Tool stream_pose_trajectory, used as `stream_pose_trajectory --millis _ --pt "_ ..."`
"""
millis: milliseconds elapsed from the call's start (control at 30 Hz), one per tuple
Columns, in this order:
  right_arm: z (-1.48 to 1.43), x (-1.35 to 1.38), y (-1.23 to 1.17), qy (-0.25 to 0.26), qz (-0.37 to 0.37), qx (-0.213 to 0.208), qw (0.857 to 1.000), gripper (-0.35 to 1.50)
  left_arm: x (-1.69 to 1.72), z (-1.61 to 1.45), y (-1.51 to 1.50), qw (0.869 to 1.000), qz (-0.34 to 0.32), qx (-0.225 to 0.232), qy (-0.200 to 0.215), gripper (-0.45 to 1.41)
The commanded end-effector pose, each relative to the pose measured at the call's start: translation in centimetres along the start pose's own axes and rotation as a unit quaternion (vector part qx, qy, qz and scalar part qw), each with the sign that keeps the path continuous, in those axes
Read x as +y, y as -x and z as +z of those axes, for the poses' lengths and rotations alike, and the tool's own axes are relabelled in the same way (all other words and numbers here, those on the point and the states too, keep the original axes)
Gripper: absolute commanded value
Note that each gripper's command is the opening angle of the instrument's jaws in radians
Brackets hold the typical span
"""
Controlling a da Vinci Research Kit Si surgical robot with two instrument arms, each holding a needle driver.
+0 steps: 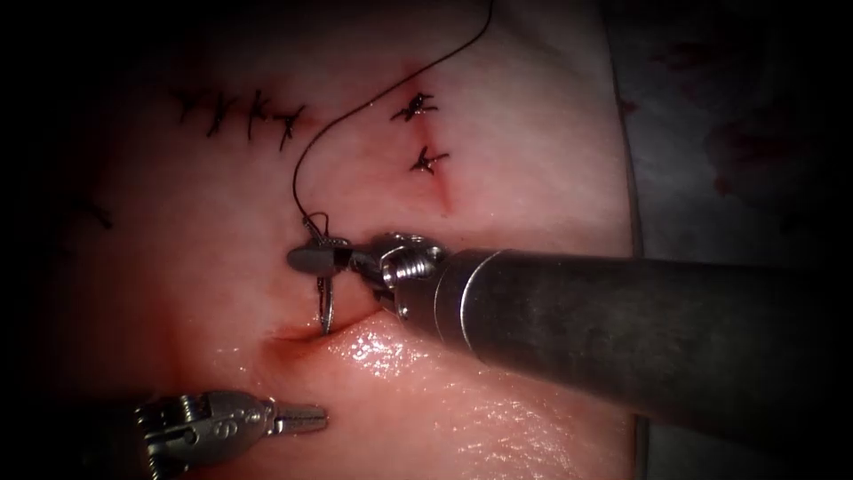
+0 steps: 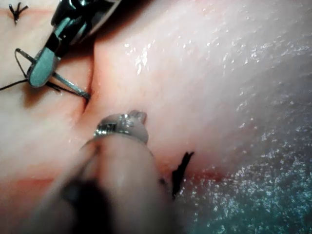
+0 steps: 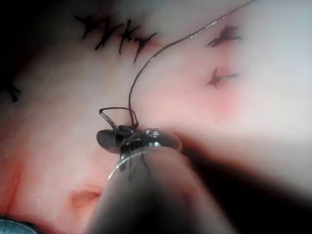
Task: Wound Closure
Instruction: Use the right gripper to throw the needle through the bottom of the cut.
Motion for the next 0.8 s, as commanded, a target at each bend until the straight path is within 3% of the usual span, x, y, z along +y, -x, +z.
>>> stream_pose_trajectory --millis 33,800 --pt "0.12 -0.05 0.01 -0.005 0.008 -0.004 1.000 -0.35 -0.01 0.09 0.00 1.000 0.000 0.000 0.000 -0.35" --pt "0.21 -0.29 0.31 -0.062 0.076 -0.056 0.994 -0.35 0.02 0.04 -0.01 1.000 -0.001 0.000 0.001 -0.38"
